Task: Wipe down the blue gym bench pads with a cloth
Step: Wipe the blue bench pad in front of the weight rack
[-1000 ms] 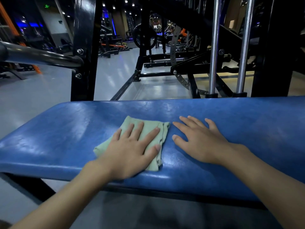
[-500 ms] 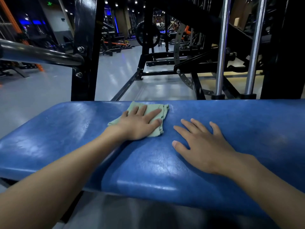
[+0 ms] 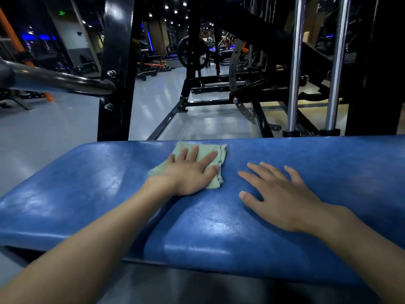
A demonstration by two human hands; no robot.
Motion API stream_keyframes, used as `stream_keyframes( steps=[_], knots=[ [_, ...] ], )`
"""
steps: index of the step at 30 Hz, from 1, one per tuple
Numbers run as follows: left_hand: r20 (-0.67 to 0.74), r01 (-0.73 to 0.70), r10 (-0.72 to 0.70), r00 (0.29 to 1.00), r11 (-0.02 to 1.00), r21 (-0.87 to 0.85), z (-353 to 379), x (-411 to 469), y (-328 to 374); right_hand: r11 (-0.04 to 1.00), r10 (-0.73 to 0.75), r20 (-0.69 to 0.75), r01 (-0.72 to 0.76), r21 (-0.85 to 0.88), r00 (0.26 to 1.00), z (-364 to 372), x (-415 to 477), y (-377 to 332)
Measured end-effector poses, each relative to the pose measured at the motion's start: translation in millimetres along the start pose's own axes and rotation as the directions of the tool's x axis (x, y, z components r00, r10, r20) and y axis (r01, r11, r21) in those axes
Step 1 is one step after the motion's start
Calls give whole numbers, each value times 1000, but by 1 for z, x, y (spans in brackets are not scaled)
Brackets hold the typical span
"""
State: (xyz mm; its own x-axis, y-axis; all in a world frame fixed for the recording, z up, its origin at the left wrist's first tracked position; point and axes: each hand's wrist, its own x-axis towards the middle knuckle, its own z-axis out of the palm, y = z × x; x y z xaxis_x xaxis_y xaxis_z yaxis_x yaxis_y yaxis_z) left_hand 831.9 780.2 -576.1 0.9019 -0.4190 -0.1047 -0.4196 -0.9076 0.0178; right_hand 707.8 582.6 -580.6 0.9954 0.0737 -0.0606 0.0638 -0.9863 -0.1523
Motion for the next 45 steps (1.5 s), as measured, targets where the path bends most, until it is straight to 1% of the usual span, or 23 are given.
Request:
stream_keyframes(
  steps=[4, 6, 9, 11, 16, 19, 25, 29, 34, 37, 39, 42, 45],
  knots=[
    [-42, -34, 35, 998, 999, 24, 11, -79, 6, 1000, 24, 27, -24, -9, 999, -6, 0, -3],
    [-53, -38, 41, 998, 998, 55, 16, -113, 6, 1000, 30, 10, -29, -10, 1000, -10, 2, -8],
    [-69, -18, 22, 997, 998, 65, 22, -140, 3, 1000, -14, -32, 14, 26, 999, -11, 5, -21],
    [-58, -2, 5, 998, 999, 53, 21, -142, 3, 999, -37, -20, 38, 39, 999, -5, 7, -26],
    [-38, 17, -16, 999, 1000, 19, 12, -99, -6, 999, -45, 26, 45, -15, 999, 4, 13, -25],
    [-33, 31, -31, 999, 999, 9, 5, -48, -19, 999, -42, 17, 42, -33, 999, 4, 13, -25],
    [33, 64, -63, 997, 998, -22, -12, 46, -36, 999, -33, 8, 33, -15, 999, 4, 12, -25],
    [38, 68, -67, 997, 997, -24, -13, 61, -37, 1000, -23, 4, 23, -15, 1000, 4, 14, -24],
    [19, 13, -13, 1000, 1000, -10, -3, 10, -33, 1000, -18, -4, 18, -4, 1000, 3, 13, -26],
    [-37, -29, 30, 999, 999, 26, 6, -43, -27, 999, 7, 30, -6, -33, 1000, 0, 13, -28],
    [-40, -38, 40, 998, 998, 45, 13, -85, -25, 999, 14, 18, -13, -45, 1000, -5, 16, -33],
    [-45, -41, 44, 998, 997, 61, 18, -137, -20, 1000, -23, -9, 23, 16, 1000, -7, 20, -42],
    [-30, -21, 22, 999, 999, 46, 17, -141, -20, 999, -43, 50, 42, 11, 998, 1, 21, -46]
  ],
)
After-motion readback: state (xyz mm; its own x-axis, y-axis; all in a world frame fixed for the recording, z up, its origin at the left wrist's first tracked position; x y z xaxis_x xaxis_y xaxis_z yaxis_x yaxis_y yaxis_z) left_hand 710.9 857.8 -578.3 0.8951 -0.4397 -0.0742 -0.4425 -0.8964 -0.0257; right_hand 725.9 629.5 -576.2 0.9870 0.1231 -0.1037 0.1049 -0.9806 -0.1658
